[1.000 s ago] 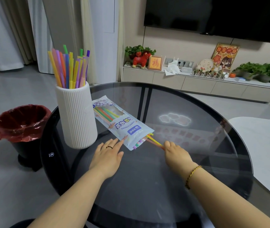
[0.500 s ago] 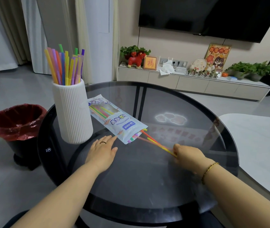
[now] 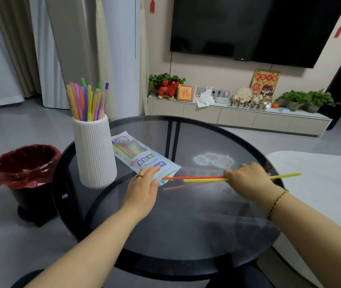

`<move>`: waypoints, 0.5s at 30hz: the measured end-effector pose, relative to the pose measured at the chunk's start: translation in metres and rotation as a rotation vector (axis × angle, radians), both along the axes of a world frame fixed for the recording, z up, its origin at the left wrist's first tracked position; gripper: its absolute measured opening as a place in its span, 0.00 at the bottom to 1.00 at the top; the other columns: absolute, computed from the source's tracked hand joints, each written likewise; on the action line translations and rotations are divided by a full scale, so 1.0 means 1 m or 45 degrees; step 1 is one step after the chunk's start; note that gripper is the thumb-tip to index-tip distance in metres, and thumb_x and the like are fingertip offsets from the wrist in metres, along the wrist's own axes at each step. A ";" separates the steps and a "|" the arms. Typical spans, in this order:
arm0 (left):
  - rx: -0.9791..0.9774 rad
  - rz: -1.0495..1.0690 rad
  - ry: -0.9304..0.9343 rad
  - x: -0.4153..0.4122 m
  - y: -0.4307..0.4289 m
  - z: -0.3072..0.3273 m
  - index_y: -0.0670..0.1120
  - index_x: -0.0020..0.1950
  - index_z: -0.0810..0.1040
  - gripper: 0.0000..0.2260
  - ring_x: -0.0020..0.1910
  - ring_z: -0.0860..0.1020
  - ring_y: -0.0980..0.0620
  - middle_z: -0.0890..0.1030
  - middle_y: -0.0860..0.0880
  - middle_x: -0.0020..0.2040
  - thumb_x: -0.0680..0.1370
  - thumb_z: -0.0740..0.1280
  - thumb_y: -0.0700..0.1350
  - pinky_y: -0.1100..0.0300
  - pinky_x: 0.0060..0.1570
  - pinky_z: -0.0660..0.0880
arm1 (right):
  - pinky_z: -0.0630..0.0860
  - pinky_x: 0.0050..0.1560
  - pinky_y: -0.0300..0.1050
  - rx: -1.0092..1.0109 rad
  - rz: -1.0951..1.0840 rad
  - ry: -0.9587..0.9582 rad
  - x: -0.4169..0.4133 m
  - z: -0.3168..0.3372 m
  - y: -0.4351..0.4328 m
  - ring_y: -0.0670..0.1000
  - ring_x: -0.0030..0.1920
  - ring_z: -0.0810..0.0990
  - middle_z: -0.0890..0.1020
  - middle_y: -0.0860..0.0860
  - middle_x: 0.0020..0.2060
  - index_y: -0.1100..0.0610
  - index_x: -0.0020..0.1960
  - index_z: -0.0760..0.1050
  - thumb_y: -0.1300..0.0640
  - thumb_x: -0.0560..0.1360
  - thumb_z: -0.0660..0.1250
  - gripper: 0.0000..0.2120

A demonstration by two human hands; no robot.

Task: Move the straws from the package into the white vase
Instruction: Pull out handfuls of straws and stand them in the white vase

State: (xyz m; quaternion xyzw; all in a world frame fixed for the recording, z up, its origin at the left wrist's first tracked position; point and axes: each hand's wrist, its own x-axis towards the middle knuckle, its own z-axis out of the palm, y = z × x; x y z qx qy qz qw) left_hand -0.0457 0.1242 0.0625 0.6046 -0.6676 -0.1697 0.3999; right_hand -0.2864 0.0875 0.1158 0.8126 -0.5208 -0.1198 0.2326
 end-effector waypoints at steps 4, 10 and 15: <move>-0.156 -0.196 -0.065 -0.022 0.005 0.033 0.48 0.68 0.64 0.20 0.67 0.64 0.47 0.67 0.48 0.69 0.76 0.60 0.45 0.59 0.64 0.58 | 0.64 0.47 0.44 0.040 0.162 0.096 0.021 0.035 0.005 0.56 0.42 0.77 0.78 0.52 0.38 0.56 0.54 0.71 0.56 0.79 0.53 0.10; 0.322 -0.314 -0.351 -0.037 0.005 0.052 0.50 0.61 0.69 0.14 0.54 0.73 0.44 0.76 0.46 0.56 0.77 0.57 0.51 0.53 0.51 0.70 | 0.67 0.43 0.47 0.029 0.242 0.234 0.068 0.066 0.020 0.57 0.37 0.72 0.82 0.54 0.44 0.55 0.46 0.67 0.59 0.78 0.56 0.04; 0.338 -0.319 0.120 -0.018 0.005 0.040 0.52 0.34 0.71 0.14 0.32 0.66 0.55 0.68 0.55 0.31 0.78 0.55 0.43 0.64 0.30 0.62 | 0.77 0.54 0.47 -0.773 0.620 0.049 0.074 0.067 0.024 0.51 0.44 0.82 0.85 0.48 0.37 0.50 0.43 0.80 0.57 0.64 0.69 0.08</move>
